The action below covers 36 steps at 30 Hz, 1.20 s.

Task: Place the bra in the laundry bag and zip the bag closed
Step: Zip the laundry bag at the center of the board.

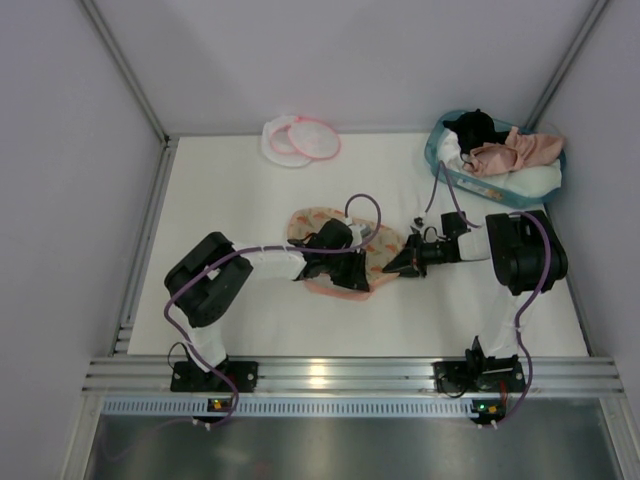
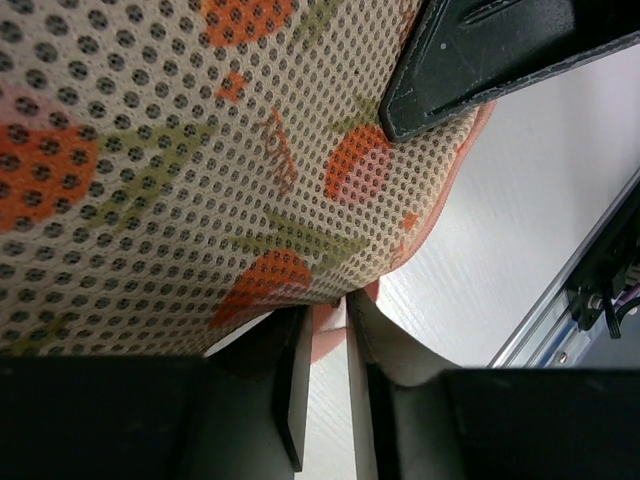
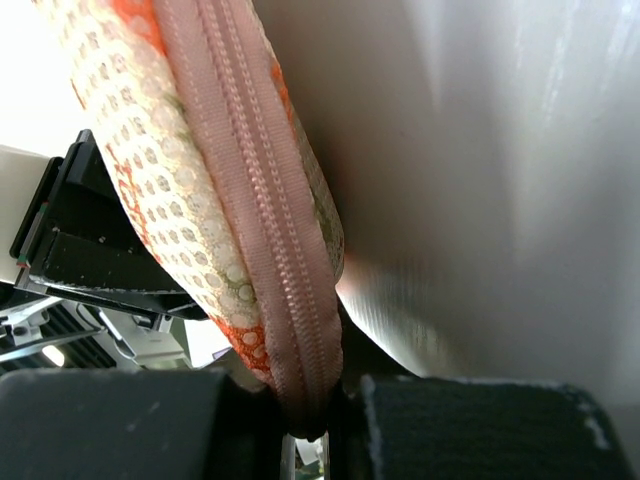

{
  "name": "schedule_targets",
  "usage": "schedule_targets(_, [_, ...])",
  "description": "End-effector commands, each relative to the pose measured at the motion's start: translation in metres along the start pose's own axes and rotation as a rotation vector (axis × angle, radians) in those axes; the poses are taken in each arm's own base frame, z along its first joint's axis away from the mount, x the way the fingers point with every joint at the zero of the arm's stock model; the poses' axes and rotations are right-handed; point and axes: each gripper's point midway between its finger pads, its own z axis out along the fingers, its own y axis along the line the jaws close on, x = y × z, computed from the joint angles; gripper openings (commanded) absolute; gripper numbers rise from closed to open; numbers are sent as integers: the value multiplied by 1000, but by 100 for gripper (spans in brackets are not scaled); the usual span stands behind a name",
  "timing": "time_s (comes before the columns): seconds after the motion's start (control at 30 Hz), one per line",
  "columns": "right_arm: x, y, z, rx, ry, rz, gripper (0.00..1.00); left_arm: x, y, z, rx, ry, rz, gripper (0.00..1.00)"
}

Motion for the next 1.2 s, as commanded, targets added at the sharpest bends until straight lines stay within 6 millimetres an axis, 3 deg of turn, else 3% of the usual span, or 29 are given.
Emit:
schedule_targets(0.0, [5, -3, -2, 15, 0, 61, 0, -4, 2, 0, -8, -30, 30, 22])
schedule_targets(0.23, [4, -3, -1, 17, -2, 58, 0, -3, 1, -9, -10, -25, 62, 0])
schedule_targets(0.5, [1, -3, -4, 18, -16, 56, 0, 13, 25, -23, -105, 40, 85, 0])
schedule_targets(0.9, [0, -7, -8, 32, -22, 51, 0, 16, 56, -44, -200, 53, 104, 0])
schedule_targets(1.17, [-6, -12, -13, 48, -41, 37, 0, 38, 80, -53, -256, 147, 148, 0])
